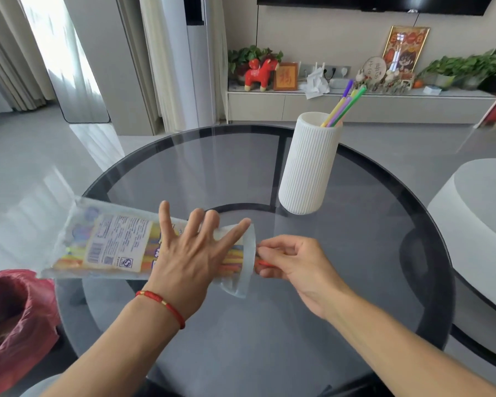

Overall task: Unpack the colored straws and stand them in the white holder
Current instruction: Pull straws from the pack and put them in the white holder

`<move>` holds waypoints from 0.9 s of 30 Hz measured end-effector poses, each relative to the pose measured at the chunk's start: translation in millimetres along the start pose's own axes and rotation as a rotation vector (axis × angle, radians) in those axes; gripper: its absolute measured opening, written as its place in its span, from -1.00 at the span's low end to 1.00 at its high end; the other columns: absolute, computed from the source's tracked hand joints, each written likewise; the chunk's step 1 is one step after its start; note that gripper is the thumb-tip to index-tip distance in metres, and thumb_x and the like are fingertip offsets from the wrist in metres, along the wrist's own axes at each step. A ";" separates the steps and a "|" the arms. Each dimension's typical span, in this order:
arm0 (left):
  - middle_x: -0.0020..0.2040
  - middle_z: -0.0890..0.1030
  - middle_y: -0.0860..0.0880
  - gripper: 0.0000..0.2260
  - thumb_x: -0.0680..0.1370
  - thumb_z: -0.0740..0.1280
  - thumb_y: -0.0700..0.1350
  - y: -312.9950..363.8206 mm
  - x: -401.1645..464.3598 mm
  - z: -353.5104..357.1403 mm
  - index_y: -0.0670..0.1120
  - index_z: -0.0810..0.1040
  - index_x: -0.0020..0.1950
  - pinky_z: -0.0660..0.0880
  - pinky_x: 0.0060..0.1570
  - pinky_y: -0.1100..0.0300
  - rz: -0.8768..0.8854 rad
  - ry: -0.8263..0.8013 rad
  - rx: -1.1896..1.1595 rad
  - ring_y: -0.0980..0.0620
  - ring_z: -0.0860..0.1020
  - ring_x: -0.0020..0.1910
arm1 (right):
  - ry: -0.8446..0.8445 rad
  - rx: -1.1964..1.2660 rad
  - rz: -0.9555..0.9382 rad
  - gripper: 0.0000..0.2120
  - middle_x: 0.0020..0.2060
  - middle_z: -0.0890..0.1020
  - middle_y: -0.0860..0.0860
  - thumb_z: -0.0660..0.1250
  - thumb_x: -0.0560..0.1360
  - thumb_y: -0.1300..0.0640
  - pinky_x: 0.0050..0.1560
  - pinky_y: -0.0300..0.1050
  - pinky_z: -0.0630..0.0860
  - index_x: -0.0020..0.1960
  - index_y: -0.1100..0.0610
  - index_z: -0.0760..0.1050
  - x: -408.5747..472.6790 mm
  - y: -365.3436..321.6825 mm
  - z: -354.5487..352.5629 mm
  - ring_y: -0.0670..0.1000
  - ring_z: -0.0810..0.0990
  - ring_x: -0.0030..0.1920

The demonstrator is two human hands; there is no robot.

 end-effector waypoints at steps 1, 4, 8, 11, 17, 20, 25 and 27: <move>0.23 0.40 -0.11 0.01 0.21 0.36 -0.26 -2.6 -0.4 2.9 0.19 -0.01 0.56 0.09 0.30 -0.52 -0.019 -0.020 -0.029 -0.18 0.40 0.23 | 0.020 -0.014 -0.022 -0.89 -0.13 0.77 0.29 0.48 0.57 0.34 -0.22 -0.23 0.66 0.08 0.37 0.70 1.2 -3.1 -4.0 0.03 0.75 -0.26; 0.29 0.35 -0.06 0.06 0.26 0.41 -0.20 -9.9 -3.8 11.6 0.24 -0.16 0.56 0.13 0.29 -0.51 -0.054 -0.096 -0.095 -0.13 0.38 0.27 | 0.053 -0.073 -0.073 -0.92 -0.23 0.77 0.16 0.51 0.54 0.36 -0.21 -0.26 0.66 0.03 0.32 0.73 2.8 -14.0 -17.4 0.00 0.74 -0.28; 0.43 0.23 -0.05 0.03 0.27 0.38 -0.13 -16.5 -8.2 16.2 0.23 -0.20 0.54 0.10 0.31 -0.53 -0.083 -0.189 -0.174 -0.15 0.25 0.40 | 0.069 -0.039 -0.093 -0.92 -0.24 0.76 0.13 0.52 0.51 0.37 -0.15 -0.26 0.67 0.00 0.30 0.74 4.5 -26.3 -34.6 -0.01 0.73 -0.29; 0.50 0.13 -0.04 -0.01 0.27 0.37 0.08 -17.9 -10.0 15.0 0.22 -0.19 0.53 0.05 0.35 -0.52 -0.091 -0.237 -0.234 -0.15 0.13 0.48 | 0.052 0.017 -0.064 -0.91 -0.18 0.76 0.13 0.51 0.51 0.39 -0.10 -0.26 0.69 0.00 0.31 0.74 4.6 -33.6 -49.2 0.01 0.75 -0.25; 0.39 0.35 0.12 -0.40 0.41 -0.16 0.55 -3.3 -2.6 1.5 0.39 0.17 0.39 -0.01 0.40 -0.48 -0.248 -0.152 -0.711 0.01 0.23 0.47 | -0.029 -0.136 -0.216 -0.90 -0.18 0.79 0.11 0.58 0.41 0.25 -0.04 -0.24 0.69 -0.07 0.18 0.80 0.0 -54.9 -65.2 0.05 0.79 -0.20; 0.27 0.48 0.08 -0.50 0.49 -0.11 0.44 7.6 0.9 1.2 0.34 0.26 0.36 0.03 0.35 -0.52 -0.275 -0.063 -0.503 -0.05 0.42 0.33 | -0.045 -0.246 -0.395 -0.84 -0.23 0.79 0.11 0.60 0.36 0.12 -0.04 -0.20 0.70 -0.06 0.12 0.80 -7.4 -68.0 -70.1 0.08 0.80 -0.21; 0.27 0.51 0.01 -0.55 0.44 0.09 0.32 11.7 3.7 3.0 0.22 0.40 0.27 0.05 0.32 -0.53 -0.269 -0.070 -0.374 -0.09 0.49 0.24 | -0.046 -0.206 -0.532 -0.83 -0.25 0.79 0.11 0.60 0.32 0.07 -0.14 -0.20 0.70 -0.11 0.07 0.80 -16.0 -78.3 -84.4 0.08 0.79 -0.30; 0.29 0.50 0.04 -0.52 0.41 0.09 0.32 14.5 3.6 3.8 0.19 0.41 0.27 0.05 0.33 -0.50 -0.230 -0.081 -0.368 -0.07 0.48 0.26 | -0.046 -0.163 -0.540 -0.83 -0.26 0.78 0.11 0.60 0.31 0.07 -0.16 -0.18 0.70 -0.12 0.08 0.80 -17.8 -81.1 -88.2 0.09 0.77 -0.32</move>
Point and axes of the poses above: each hand's wrist, its own x-axis towards the middle knuckle, its own z-axis out of the palm, y = z × x, the point moved 3 cm from there along x, towards the middle knuckle
